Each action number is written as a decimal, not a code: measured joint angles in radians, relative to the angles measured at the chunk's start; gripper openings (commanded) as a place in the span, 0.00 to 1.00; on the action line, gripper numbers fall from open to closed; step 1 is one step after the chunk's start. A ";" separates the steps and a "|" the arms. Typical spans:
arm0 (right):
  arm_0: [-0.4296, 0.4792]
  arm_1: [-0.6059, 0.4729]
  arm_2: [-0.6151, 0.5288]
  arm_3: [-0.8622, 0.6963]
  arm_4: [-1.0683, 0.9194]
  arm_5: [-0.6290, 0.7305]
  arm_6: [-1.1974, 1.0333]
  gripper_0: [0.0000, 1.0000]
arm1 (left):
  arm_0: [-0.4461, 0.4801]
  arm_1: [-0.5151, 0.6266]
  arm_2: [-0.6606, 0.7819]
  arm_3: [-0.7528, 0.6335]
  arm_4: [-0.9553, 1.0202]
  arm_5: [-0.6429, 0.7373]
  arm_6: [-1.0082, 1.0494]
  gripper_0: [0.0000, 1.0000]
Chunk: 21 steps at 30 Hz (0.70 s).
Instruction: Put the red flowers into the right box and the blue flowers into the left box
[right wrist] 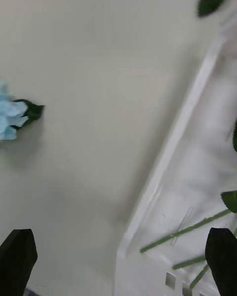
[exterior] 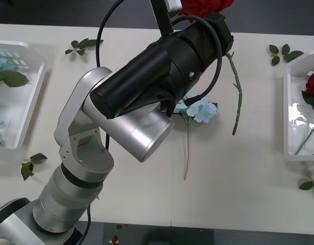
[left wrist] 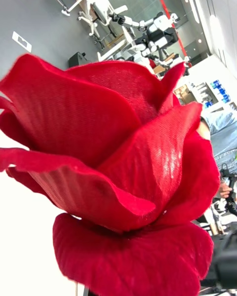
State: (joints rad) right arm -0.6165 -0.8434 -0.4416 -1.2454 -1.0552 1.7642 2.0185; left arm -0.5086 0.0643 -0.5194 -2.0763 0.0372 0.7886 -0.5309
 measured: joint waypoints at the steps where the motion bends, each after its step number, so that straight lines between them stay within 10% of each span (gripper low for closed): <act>1: -0.002 0.000 -0.012 -0.013 -0.040 0.022 0.015 1.00 | 0.000 0.000 0.000 0.000 0.000 0.000 0.000 0.00; 21: -0.049 0.007 0.046 -0.027 -0.714 0.157 -0.066 1.00 | 0.000 0.000 0.000 0.000 0.000 0.000 0.000 0.00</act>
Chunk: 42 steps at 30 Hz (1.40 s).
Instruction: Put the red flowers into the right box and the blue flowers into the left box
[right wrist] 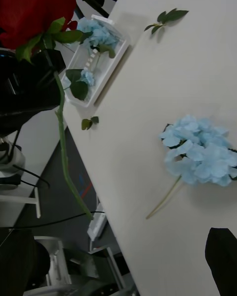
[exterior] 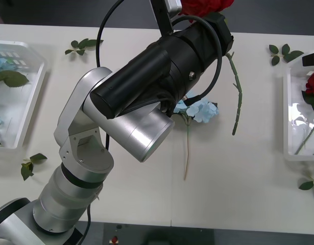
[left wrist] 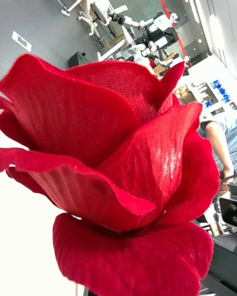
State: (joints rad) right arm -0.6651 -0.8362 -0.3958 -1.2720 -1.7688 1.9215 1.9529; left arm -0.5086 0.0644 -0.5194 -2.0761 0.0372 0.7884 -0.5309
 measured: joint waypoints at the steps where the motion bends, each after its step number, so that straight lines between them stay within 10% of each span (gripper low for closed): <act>1: -0.009 0.007 0.009 0.000 -0.013 -0.001 -0.027 1.00 | 0.000 0.000 0.000 0.000 0.000 0.000 0.000 0.00; 28: -0.091 0.278 0.152 0.000 -0.033 -0.127 -0.114 1.00 | 0.000 0.000 0.000 0.000 0.000 0.000 0.000 0.00; 31: -0.091 0.292 0.152 0.000 -0.033 -0.126 -0.114 0.04 | 0.000 0.000 0.000 0.000 0.000 0.000 0.000 0.00; 42: -0.091 0.298 0.152 0.000 -0.033 -0.126 -0.114 0.00 | 0.000 0.000 0.000 0.000 0.000 0.000 0.000 0.00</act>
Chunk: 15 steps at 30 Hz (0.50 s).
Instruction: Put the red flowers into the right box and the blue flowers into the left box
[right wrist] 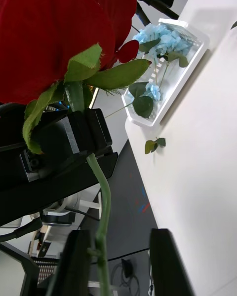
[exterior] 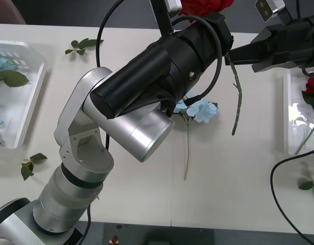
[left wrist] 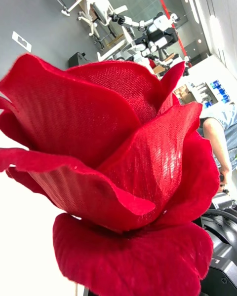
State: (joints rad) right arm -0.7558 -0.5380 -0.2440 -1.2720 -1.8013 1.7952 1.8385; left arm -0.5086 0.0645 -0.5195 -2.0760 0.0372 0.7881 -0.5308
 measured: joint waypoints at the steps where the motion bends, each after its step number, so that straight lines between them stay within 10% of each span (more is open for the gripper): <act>1: 0.000 0.000 0.000 0.000 0.000 0.000 0.000 0.00 | 0.000 0.000 0.000 0.000 0.000 0.000 0.000 0.00; 13: 0.000 0.000 0.000 0.000 -0.014 0.000 0.000 0.00 | 0.000 0.000 0.000 0.000 0.000 0.000 0.000 0.00; 15: 0.000 0.000 0.000 0.000 -0.014 0.000 0.000 0.00 | 0.000 0.000 0.000 0.000 0.000 0.000 0.000 0.47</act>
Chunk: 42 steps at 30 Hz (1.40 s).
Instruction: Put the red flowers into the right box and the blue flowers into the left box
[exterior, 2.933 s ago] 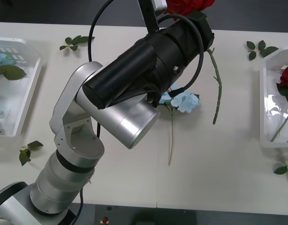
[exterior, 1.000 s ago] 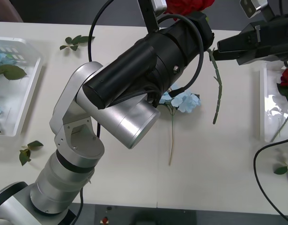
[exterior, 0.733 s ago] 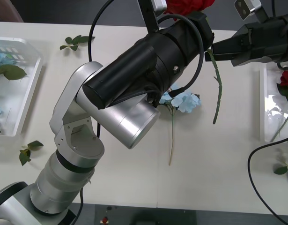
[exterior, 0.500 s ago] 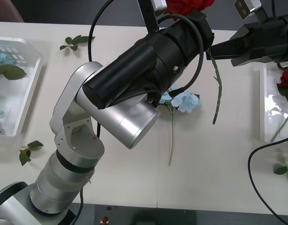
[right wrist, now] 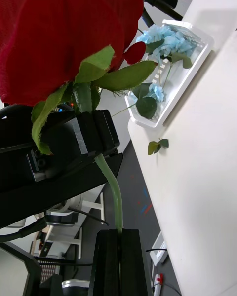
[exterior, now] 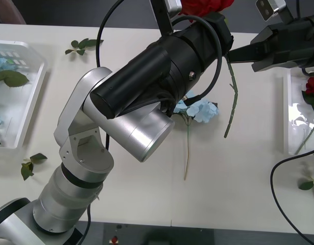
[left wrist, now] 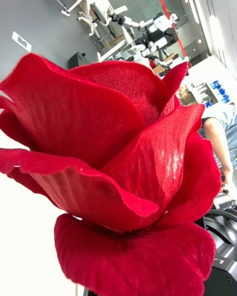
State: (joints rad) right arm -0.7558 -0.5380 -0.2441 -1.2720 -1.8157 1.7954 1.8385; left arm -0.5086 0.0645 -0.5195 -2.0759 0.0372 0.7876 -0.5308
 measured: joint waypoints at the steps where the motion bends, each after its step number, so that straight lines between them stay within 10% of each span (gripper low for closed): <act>1: 0.000 0.000 0.000 0.000 0.000 0.000 0.000 0.00 | 0.000 0.000 0.000 0.000 0.000 0.000 0.000 0.87; 3: 0.000 0.000 -0.001 0.000 0.000 0.000 0.000 0.00 | 0.000 0.000 0.000 0.000 0.000 0.000 0.000 1.00; 30: 0.000 -0.187 -0.124 0.000 0.318 0.074 -0.040 0.00 | 0.011 0.012 0.000 0.015 0.000 -0.001 0.000 1.00; 42: 0.000 -0.368 -0.141 0.000 0.722 0.074 -0.059 0.00 | 0.132 0.359 0.082 -0.247 0.292 0.117 -0.007 1.00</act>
State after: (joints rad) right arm -0.7553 -0.9058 -0.3846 -1.2717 -1.0939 1.8691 1.7792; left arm -0.3771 0.4231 -0.4375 -2.3230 0.3297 0.9051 -0.5376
